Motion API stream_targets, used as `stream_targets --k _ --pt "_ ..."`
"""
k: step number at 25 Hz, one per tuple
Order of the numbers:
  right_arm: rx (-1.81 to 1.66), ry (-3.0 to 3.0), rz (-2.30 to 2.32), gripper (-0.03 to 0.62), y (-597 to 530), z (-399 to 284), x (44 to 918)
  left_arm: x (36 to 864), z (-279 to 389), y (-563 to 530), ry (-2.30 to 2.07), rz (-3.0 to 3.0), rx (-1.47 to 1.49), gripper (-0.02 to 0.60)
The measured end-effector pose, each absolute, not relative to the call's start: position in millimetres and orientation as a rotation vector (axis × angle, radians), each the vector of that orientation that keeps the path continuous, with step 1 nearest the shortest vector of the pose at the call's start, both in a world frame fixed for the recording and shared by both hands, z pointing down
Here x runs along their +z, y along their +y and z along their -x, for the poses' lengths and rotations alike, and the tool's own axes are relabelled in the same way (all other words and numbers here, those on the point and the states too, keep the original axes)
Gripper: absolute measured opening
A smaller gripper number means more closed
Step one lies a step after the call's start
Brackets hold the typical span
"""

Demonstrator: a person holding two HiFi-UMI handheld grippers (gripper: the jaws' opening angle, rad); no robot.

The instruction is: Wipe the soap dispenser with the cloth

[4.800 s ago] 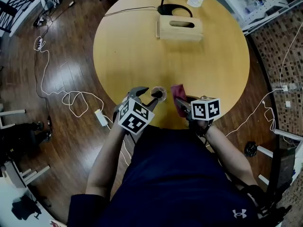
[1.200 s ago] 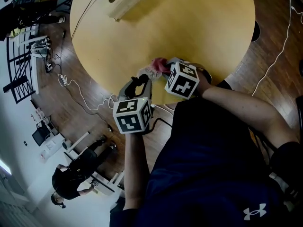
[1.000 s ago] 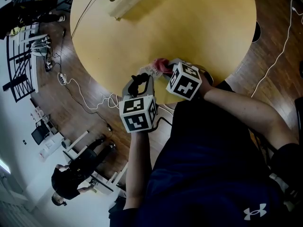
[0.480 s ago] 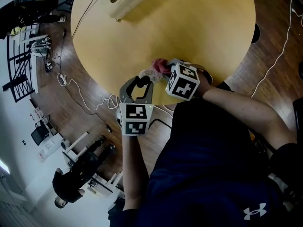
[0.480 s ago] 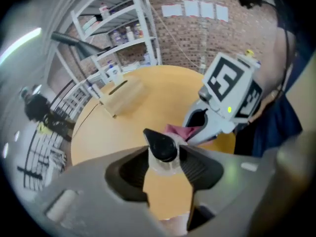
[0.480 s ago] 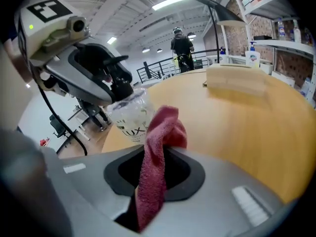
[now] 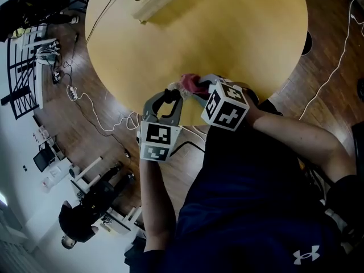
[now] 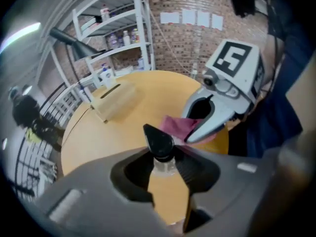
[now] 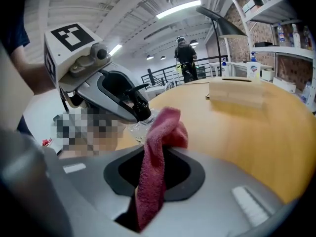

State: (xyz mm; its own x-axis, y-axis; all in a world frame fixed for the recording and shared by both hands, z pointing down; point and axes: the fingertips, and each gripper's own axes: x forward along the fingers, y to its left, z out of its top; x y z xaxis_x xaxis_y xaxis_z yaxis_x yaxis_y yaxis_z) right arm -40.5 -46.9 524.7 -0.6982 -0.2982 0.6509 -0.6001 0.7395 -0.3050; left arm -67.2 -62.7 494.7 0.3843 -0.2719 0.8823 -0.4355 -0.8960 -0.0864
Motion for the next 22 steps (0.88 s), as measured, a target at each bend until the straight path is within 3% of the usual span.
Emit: stream_targets --k 6,13,15,22 --pt "0.717 -2.255 -0.632 0.075 -46 43 571 501 71 -58 -0.516 -2.506 1.692 0.140" --pt "0.943 -2.197 -0.641 0.076 -49 41 591 481 70 -62 -0.976 -2.158 1.303 0.164" --pt "0.923 -2.232 -0.647 0.075 -51 40 576 490 72 -62 -0.985 -2.174 1.355 0.137" --pt "0.607 -2.392 -0.602 0.077 -63 42 515 501 71 -62 -0.563 -2.480 1.625 0.137"
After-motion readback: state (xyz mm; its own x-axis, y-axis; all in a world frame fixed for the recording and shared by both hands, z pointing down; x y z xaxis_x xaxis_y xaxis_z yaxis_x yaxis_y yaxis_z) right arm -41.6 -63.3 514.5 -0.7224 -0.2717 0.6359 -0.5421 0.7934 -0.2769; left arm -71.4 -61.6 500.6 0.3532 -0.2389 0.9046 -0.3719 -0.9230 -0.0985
